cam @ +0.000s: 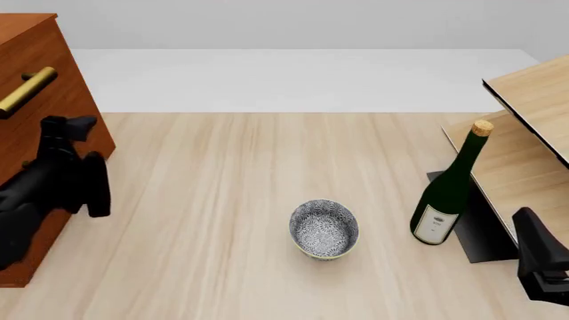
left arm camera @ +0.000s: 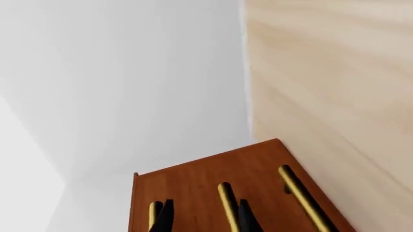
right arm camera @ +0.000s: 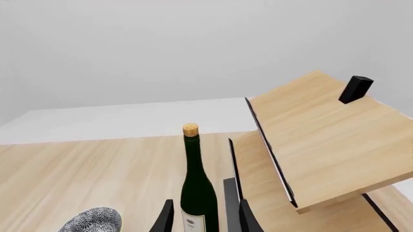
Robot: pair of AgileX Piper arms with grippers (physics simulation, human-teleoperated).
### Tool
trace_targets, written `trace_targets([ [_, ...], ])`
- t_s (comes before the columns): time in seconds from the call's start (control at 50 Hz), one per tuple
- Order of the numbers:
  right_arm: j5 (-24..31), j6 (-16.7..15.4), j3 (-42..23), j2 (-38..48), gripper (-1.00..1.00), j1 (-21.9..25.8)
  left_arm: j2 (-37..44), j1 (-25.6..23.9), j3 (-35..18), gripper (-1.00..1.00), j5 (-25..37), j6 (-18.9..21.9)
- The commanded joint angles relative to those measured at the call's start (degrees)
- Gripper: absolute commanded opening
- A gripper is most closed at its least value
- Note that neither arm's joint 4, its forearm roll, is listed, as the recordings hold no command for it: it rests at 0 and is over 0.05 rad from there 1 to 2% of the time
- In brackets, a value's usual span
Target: Close the bottom drawer of the cabinet and open the top drawer.
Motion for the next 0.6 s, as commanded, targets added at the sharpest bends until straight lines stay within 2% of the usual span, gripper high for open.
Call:
trace_targets([
  [0.02, 0.29, 0.06, -0.03, -0.34, 1.00, -0.22, -3.23, 0.18, -3.16, 1.00, 4.37, -0.72],
  [0.32, 0.67, 0.08, 0.00, -0.74, 1.00, -0.11, -5.78, 2.43, -6.34, 1.00, 6.91, -0.59],
  [0.6, 0.82, 0.15, -0.01, -0.93, 1.00, -0.05, -7.52, 3.42, -8.57, 1.00, 9.63, -2.23],
])
